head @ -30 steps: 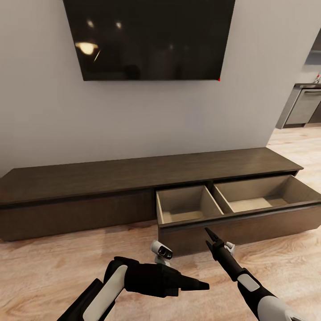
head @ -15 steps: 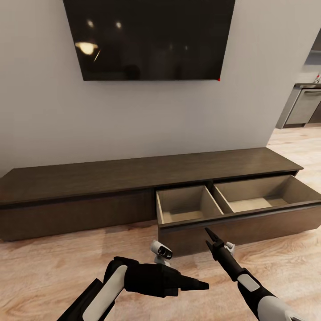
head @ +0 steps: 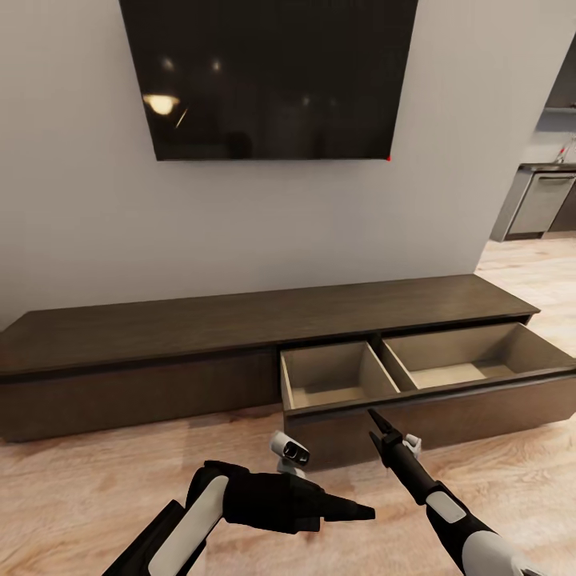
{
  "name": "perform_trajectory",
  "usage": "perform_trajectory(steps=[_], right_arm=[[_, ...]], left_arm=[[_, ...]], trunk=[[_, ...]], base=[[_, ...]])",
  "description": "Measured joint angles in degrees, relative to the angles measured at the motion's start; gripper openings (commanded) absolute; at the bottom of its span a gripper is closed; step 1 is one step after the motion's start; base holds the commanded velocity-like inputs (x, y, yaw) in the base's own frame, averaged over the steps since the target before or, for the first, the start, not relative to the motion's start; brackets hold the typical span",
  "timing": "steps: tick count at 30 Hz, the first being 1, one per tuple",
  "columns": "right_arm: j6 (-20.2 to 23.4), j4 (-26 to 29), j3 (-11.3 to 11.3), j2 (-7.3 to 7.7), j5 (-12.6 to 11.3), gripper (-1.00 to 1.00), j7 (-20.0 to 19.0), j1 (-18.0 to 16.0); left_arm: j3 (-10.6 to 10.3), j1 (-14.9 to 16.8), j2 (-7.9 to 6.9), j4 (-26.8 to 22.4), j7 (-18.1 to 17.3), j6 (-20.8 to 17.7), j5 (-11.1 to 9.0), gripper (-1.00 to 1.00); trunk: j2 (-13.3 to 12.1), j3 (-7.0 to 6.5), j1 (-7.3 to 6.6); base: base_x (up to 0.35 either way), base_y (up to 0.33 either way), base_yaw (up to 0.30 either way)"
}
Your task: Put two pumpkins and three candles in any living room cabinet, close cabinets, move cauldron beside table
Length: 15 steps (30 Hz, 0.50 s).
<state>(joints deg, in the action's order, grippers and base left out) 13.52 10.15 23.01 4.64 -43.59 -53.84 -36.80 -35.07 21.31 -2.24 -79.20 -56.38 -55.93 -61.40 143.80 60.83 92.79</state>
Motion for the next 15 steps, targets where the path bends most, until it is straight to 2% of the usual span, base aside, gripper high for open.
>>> perform_trajectory(steps=[4, 7, 11, 15], right_arm=[[0.0, 0.0, 0.0, 0.0, 0.0, 1.0, 0.0, 0.0], [0.0, 0.0, 0.0, 0.0, 0.0, 1.0, 0.1, 0.0], [0.1, 0.0, 0.0, 0.0, 0.0, 1.0, 0.0, 0.0], [0.1, 0.0, 0.0, 0.0, 0.0, 1.0, 0.0, 0.0]], left_arm=[[0.2, 0.0, -0.07, 0.0, -0.2, 0.0, 0.0, 1.0], [0.5, 0.0, -0.37, 0.0, -0.3, 0.0, -0.1, 1.0], [0.6, 0.0, -0.42, 0.0, -0.2, 0.0, 0.0, 1.0], [0.6, 0.0, -0.38, 0.0, 0.0, 0.0, 0.0, 1.0]], trunk=[[0.0, 0.0, -0.02], [0.0, 0.0, 0.0], [0.0, 0.0, 0.0], [0.0, 0.0, 0.02]], base=[[0.206, 0.0, 0.0], [0.062, 0.0, 0.0], [0.012, 0.0, 0.0], [-0.144, 0.0, 0.0]])
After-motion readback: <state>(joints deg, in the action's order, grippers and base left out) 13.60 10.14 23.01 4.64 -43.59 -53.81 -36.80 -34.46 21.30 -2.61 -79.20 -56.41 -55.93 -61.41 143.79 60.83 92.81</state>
